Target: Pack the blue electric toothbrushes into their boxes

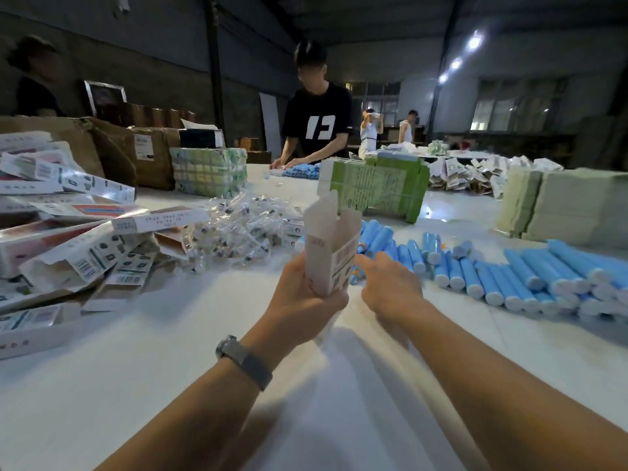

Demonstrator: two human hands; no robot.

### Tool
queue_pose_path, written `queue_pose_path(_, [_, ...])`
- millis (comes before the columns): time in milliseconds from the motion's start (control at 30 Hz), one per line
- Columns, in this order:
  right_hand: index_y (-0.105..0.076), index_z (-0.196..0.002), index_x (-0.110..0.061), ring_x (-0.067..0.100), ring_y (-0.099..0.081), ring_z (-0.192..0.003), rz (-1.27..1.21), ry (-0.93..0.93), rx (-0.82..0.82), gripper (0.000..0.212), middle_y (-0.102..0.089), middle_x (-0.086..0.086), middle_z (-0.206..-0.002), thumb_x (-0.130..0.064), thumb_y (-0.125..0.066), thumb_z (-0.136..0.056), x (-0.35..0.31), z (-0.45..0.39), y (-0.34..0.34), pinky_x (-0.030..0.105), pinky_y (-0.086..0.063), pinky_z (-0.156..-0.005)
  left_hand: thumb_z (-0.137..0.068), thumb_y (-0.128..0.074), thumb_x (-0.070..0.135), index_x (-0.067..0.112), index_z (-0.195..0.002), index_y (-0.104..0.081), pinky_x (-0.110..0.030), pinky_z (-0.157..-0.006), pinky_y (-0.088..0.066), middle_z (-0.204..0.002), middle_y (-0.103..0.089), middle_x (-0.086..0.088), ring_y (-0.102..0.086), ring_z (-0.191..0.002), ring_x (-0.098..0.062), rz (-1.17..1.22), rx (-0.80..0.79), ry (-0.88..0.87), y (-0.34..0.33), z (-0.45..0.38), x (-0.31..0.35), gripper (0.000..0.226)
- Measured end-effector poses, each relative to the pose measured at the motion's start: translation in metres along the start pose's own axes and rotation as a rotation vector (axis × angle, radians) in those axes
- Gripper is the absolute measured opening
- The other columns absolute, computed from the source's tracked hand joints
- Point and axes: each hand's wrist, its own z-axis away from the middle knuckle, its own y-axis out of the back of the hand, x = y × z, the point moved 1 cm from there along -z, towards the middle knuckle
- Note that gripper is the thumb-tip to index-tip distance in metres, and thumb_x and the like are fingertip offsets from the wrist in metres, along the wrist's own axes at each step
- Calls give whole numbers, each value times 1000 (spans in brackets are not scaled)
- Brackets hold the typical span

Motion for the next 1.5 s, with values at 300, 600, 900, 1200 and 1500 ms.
queue_pose_path(300, [-59, -116, -22, 30, -57, -106, 65, 99, 140, 21, -56, 6, -119, -19, -51, -98, 6, -15, 6, 45, -53, -82, -69, -64, -6, 59, -100, -63, -16, -73, -47, -88, -65, 24, -54, -78, 8, -149, -83, -218, 4, 4, -11, 71])
queue_pose_path(600, [-53, -103, -20, 20, -63, -78, -987, 322, 590, 7, -64, -7, -89, -23, -56, -98, -18, 24, 72, 32, -52, -67, -61, -60, -28, 57, -84, -58, 5, -69, -35, -85, -59, 46, -51, -76, 27, -406, 233, -353, 16, -5, -15, 88])
queue_pose_path(900, [-44, -99, -20, 14, -56, -59, -1352, 639, 687, 6, -59, -14, -76, -15, -42, -102, -33, 74, 141, 25, -49, -48, -64, -59, -17, 41, -99, -63, 1, -61, -36, -73, -57, 40, -51, -63, 18, -499, 340, -266, 20, -10, -23, 68])
queue_pose_path(1200, [-52, -110, -18, 10, -59, -77, -920, 689, 682, 17, -60, -8, -96, -25, -57, -96, -42, 73, 113, 37, -53, -60, -57, -59, -20, 38, -55, -25, -3, -49, -26, -54, -51, 30, -42, -46, 8, -517, 291, -261, 22, -12, -26, 67])
queue_pose_path(1500, [-65, -100, -2, 12, -54, -86, -755, 767, 650, 24, -57, 5, -100, -12, -77, -82, -43, 71, 94, 20, -43, -67, -44, -62, -3, 3, -54, -58, -42, -49, -45, -68, -52, -10, -49, -61, -15, -243, 138, 19, 18, -5, -9, 12])
